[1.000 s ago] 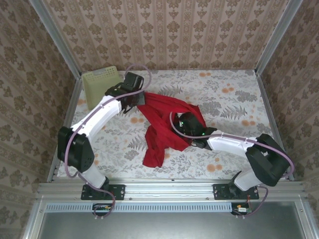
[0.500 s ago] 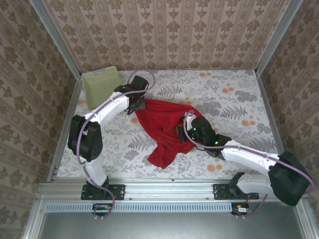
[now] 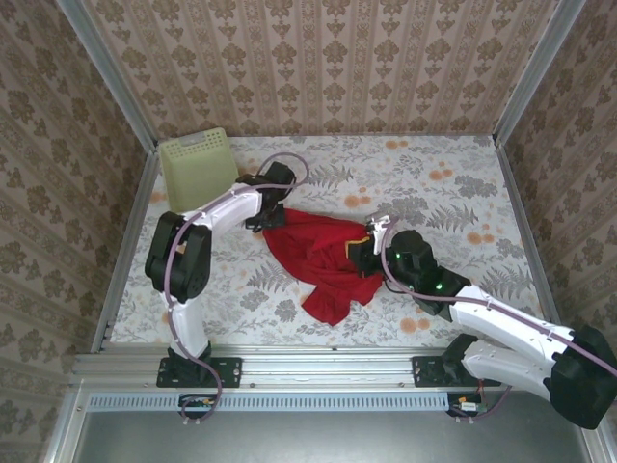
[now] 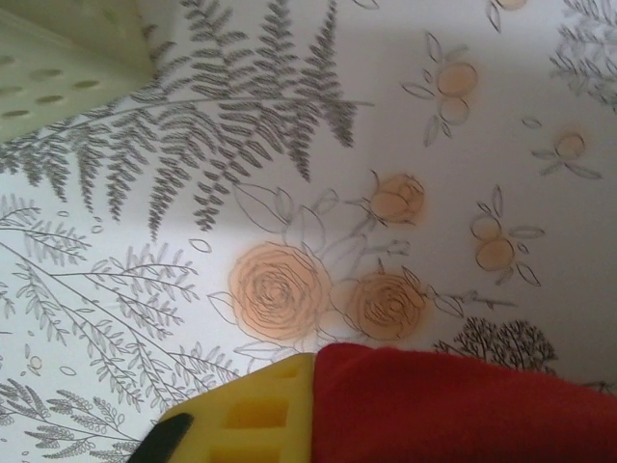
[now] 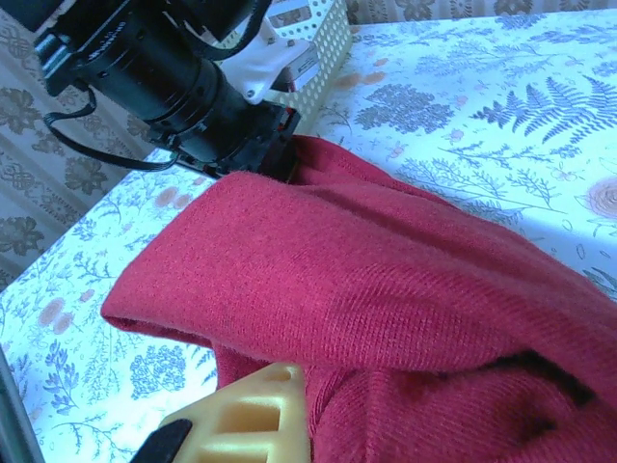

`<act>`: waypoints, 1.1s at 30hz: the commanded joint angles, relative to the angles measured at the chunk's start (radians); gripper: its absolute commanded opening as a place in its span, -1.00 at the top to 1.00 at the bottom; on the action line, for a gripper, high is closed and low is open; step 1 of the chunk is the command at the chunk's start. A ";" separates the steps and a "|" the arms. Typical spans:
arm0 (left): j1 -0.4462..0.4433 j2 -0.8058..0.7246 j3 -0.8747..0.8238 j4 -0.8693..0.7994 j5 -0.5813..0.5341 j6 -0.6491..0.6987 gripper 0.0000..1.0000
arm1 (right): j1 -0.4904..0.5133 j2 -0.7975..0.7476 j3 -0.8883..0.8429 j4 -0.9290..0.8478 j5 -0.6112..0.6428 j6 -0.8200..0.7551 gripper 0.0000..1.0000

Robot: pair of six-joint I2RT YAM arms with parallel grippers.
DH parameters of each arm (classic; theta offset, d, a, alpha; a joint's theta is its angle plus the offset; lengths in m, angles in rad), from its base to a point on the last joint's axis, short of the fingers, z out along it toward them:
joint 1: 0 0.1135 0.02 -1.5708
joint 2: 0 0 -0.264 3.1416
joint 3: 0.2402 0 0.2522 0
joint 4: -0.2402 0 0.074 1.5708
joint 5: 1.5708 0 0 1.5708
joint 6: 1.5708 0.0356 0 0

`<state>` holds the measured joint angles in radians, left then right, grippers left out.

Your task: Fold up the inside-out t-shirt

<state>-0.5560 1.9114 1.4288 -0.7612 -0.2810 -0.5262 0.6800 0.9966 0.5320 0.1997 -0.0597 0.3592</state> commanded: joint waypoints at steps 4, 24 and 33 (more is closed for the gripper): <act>-0.114 -0.214 -0.103 0.047 0.026 0.058 0.01 | -0.007 -0.015 0.009 0.003 0.006 0.000 1.00; -0.332 -0.460 -0.392 0.514 0.207 0.231 0.13 | 0.021 -0.025 0.034 -0.071 -0.034 -0.014 1.00; -0.092 -0.130 -0.094 0.190 0.217 0.044 1.00 | 0.024 -0.122 -0.020 -0.043 -0.127 -0.024 1.00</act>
<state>-0.6533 1.6691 1.2224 -0.3737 -0.0231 -0.4351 0.6971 0.9230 0.5243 0.1242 -0.1352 0.3462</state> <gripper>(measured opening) 0.044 0.091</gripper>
